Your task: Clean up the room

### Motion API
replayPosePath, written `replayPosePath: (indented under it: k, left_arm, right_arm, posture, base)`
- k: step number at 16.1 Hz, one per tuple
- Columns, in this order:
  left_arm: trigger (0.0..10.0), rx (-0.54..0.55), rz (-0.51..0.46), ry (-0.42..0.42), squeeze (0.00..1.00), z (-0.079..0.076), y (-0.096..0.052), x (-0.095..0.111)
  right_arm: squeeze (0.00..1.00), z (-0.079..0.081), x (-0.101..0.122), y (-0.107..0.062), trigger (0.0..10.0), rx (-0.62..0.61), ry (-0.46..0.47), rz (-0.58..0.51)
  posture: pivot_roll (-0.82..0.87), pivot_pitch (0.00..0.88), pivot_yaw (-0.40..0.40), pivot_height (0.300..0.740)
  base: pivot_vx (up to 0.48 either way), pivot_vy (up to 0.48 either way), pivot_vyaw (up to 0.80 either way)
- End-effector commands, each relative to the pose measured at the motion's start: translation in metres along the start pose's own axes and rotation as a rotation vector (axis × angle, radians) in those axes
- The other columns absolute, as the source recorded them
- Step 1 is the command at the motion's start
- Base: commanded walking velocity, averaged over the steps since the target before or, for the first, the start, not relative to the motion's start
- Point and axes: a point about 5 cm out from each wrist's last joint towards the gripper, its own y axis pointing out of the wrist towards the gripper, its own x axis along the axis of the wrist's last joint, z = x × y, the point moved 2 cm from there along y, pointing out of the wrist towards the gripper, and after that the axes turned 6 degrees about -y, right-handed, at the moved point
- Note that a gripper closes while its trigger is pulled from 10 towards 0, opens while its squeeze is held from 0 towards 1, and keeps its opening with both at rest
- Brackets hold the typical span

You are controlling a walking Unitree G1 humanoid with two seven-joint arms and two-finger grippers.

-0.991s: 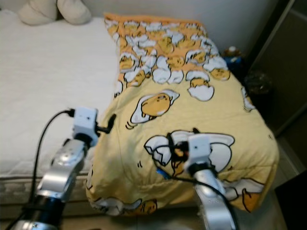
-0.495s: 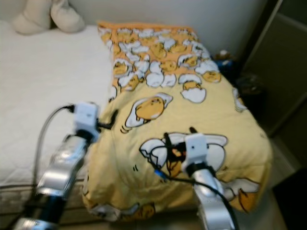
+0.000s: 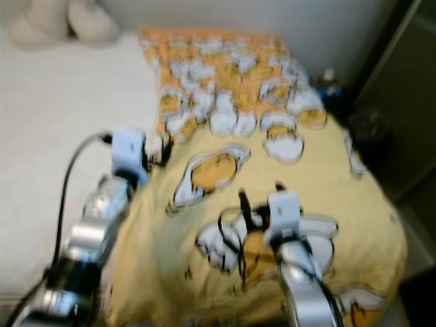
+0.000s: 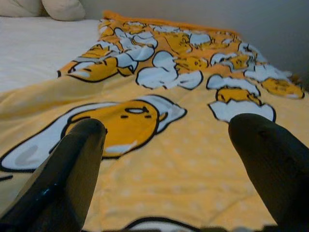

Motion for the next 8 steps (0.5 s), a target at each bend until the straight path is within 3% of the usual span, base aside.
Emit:
replayPosePath:
  k: [1, 8]
  left_arm:
    - [10.0, 0.035, 0.046, -0.001, 0.00, 0.007, -0.004, -0.012]
    - [10.0, 0.024, 0.050, 0.014, 0.00, 0.010, 0.009, -0.006]
  right_arm:
    - [0.00, 0.004, 0.003, 0.000, 10.0, 0.012, 0.004, -0.011]
    - [0.00, 0.009, 0.001, -0.006, 10.0, 0.012, 0.018, -0.002]
  posture:
    - [-0.03, 0.000, -0.030, 0.740]
    - [-0.04, 0.023, -0.017, 0.740]
  base:
    - [0.000, 0.000, 0.00]
    - [0.000, 0.000, 0.00]
